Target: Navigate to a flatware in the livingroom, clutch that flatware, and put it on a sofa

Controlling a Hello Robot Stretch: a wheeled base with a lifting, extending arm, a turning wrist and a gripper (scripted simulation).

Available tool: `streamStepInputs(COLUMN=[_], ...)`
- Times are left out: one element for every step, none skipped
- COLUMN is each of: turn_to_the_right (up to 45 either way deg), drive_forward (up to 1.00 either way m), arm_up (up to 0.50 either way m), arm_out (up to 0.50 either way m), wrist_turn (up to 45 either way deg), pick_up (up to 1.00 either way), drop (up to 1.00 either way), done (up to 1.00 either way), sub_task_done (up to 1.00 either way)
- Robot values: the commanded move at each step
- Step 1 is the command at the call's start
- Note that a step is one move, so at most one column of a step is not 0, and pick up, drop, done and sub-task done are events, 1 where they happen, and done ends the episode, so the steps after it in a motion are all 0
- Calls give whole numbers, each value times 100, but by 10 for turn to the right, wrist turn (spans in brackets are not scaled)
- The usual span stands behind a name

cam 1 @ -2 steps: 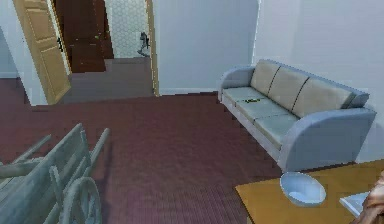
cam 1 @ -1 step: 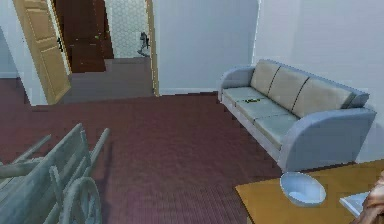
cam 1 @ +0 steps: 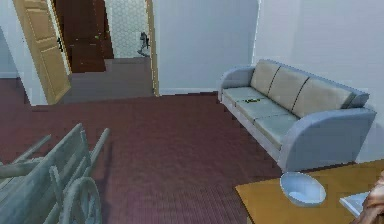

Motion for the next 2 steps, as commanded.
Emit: streamStepInputs(turn_to_the_right=[0,0], drive_forward=[0,0], arm_up=[0,10], arm_out=[0,0], wrist_turn=[0,0], pick_up=[100,0], drop=[0,0], done=[0,0], sub_task_done=[0,0])
